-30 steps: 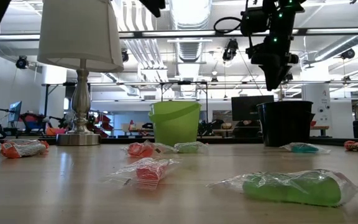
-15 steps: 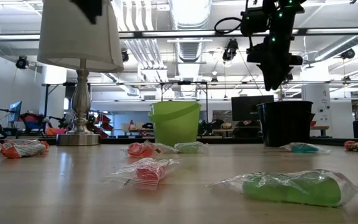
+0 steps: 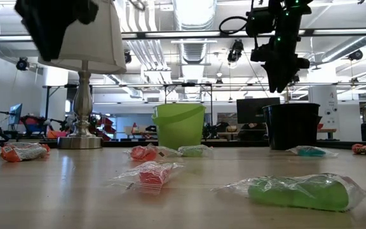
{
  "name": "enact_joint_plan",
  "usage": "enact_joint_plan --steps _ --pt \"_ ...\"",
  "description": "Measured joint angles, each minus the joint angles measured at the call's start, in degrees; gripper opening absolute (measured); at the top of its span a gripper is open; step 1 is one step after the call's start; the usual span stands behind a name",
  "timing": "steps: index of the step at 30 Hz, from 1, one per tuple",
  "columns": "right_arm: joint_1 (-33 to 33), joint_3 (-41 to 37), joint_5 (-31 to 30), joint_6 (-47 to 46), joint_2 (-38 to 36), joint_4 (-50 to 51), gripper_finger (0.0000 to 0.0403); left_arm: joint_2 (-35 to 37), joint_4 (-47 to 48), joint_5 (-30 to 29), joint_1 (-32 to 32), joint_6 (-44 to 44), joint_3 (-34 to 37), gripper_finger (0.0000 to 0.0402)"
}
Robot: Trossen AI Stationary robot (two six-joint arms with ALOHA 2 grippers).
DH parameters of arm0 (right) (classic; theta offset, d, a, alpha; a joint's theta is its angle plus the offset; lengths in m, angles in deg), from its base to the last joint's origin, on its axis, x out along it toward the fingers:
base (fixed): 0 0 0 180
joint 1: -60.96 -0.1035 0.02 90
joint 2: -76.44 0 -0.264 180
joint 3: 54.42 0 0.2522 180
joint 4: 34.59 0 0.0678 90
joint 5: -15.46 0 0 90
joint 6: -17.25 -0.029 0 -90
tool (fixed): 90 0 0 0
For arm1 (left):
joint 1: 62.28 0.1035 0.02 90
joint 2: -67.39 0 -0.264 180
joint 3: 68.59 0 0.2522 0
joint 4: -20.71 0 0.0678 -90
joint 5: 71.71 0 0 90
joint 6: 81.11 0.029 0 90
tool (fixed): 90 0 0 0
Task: Sort candy
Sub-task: Put the orange candy into the black bucket
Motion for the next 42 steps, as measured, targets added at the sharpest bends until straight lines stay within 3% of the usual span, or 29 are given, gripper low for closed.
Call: enact_joint_plan --steps 16,20,28,42 --pt "0.0 0.0 0.0 4.4 0.0 3.5 0.0138 0.0 -20.8 9.2 0.2 -21.7 20.3 0.0162" --pt "0.0 0.0 0.0 5.7 0.0 3.7 0.0141 0.0 -26.4 10.0 0.7 -24.2 22.8 0.0162" --pt "0.0 0.0 0.0 7.3 0.0 4.4 0.0133 -0.2 -28.2 10.6 0.6 -31.4 26.5 0.0162" --pt "0.0 0.0 0.2 6.8 0.0 4.5 0.0130 -0.2 -36.2 15.0 0.6 -35.1 31.8 0.0162"
